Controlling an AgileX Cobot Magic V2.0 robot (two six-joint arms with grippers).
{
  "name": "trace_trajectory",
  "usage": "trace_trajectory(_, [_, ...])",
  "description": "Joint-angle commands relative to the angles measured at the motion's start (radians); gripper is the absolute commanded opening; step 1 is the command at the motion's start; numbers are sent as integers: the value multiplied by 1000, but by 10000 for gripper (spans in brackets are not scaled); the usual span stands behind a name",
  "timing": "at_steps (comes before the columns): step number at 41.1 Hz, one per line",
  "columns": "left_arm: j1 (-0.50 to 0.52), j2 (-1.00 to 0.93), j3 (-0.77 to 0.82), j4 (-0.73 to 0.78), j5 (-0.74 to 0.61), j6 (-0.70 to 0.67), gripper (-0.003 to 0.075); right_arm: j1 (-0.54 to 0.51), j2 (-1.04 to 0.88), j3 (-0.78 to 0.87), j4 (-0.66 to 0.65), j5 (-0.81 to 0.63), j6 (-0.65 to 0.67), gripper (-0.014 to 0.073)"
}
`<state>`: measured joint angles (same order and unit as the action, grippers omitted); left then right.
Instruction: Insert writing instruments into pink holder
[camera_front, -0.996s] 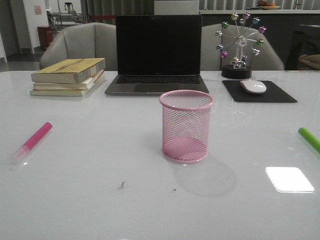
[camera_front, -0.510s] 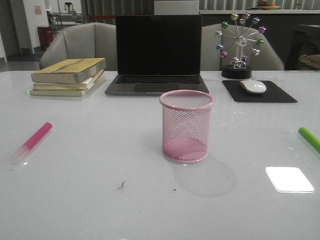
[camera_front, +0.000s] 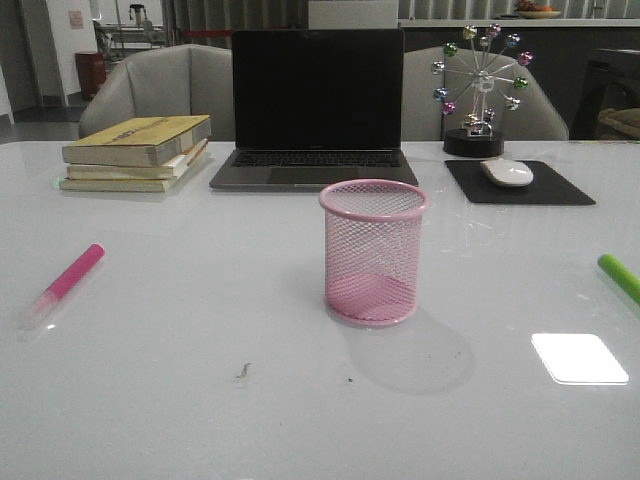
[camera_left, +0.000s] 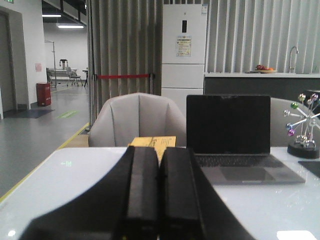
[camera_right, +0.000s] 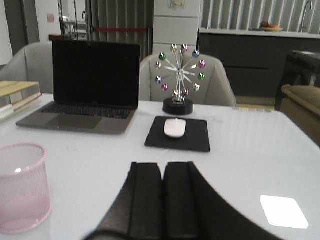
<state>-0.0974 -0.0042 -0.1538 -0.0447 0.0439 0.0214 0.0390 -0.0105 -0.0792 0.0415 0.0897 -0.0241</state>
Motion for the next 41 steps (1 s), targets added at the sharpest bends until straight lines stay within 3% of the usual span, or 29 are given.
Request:
trace_trajectory(1, [-2, 11, -162, -13, 25, -3, 91, -7, -10, -142, -12, -25, -2, 56])
trace_trajectory(9, [-2, 156, -415, -13, 203, -3, 91, -7, 109, -398, -12, 149, -2, 56])
trace_trajectory(18, [-2, 370, -627, -13, 492, -3, 91, -7, 306, -604, 12, 349, -2, 56])
trace_trajectory(31, [-2, 570, -631, -13, 646, -3, 91, -7, 518, -582, 41, 491, -2, 56])
trace_trajectory(41, [-2, 700, -601, -7, 659, -3, 97, -7, 691, -549, 40, 520, -2, 62])
